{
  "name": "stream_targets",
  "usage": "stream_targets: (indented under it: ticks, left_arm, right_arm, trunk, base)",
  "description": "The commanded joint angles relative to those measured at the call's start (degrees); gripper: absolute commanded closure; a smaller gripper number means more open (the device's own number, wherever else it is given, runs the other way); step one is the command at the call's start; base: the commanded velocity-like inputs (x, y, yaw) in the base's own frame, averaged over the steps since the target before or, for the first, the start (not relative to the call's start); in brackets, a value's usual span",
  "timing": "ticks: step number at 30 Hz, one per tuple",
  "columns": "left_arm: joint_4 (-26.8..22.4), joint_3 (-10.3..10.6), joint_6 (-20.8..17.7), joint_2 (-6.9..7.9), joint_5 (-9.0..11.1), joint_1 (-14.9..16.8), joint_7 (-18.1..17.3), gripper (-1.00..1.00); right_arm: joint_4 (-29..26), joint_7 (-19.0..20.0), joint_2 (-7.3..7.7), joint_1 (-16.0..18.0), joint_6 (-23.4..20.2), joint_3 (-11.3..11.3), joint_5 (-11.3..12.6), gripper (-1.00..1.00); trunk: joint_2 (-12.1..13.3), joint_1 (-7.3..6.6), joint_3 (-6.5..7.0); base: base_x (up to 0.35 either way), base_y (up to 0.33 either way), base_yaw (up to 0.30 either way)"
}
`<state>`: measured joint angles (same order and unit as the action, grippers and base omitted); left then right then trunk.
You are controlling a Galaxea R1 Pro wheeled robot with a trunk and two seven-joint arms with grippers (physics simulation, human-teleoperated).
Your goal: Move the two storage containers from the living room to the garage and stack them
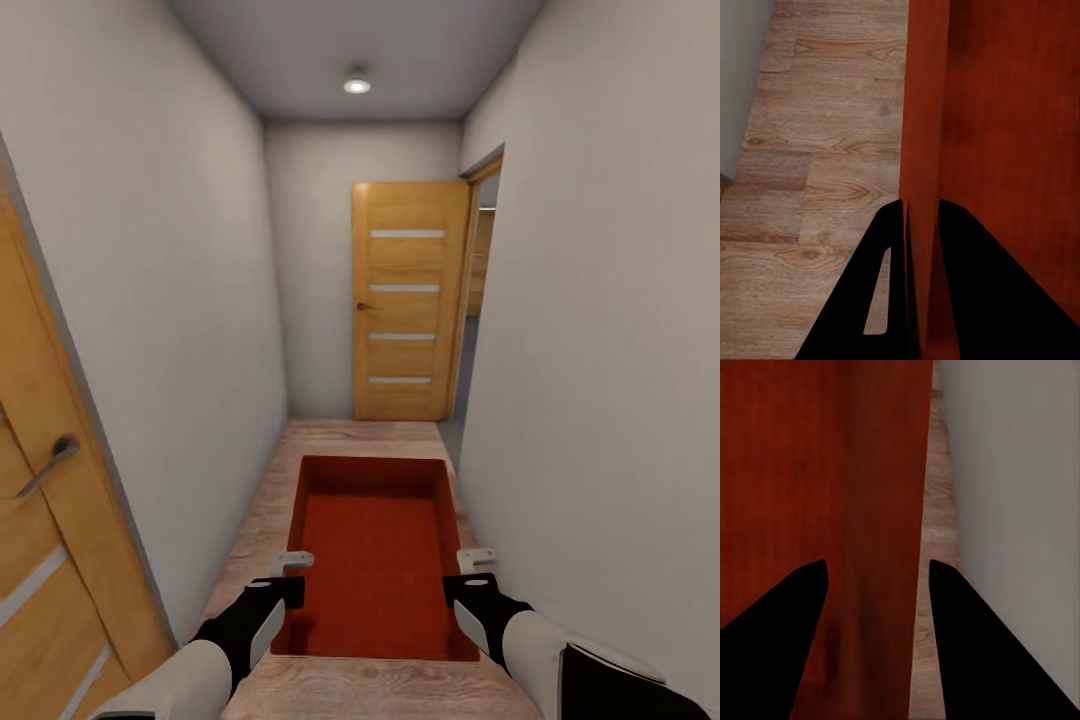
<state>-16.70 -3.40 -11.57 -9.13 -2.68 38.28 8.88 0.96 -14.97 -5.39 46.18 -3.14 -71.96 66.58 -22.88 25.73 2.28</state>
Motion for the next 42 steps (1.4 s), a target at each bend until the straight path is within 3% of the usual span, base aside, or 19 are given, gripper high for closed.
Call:
stream_targets:
  ticks: [1,42]
  left_arm:
    - [0.7,0.3,-0.3,0.52,0.0,0.0,0.1,1.0]
    - [0.7,0.3,-0.3,0.57,0.0,0.0,0.1,1.0]
  right_arm:
    - [0.0,-0.1,0.29,0.1,0.8,1.5,-0.4,1.0]
    - [0.0,-0.1,0.29,0.1,0.8,1.5,-0.4,1.0]
  trunk:
    - [0.0,0.05,-0.02]
    - [0.0,0.05,-0.02]
  base:
    - [0.323,0.0,-0.003]
    - [0.323,0.0,0.0]
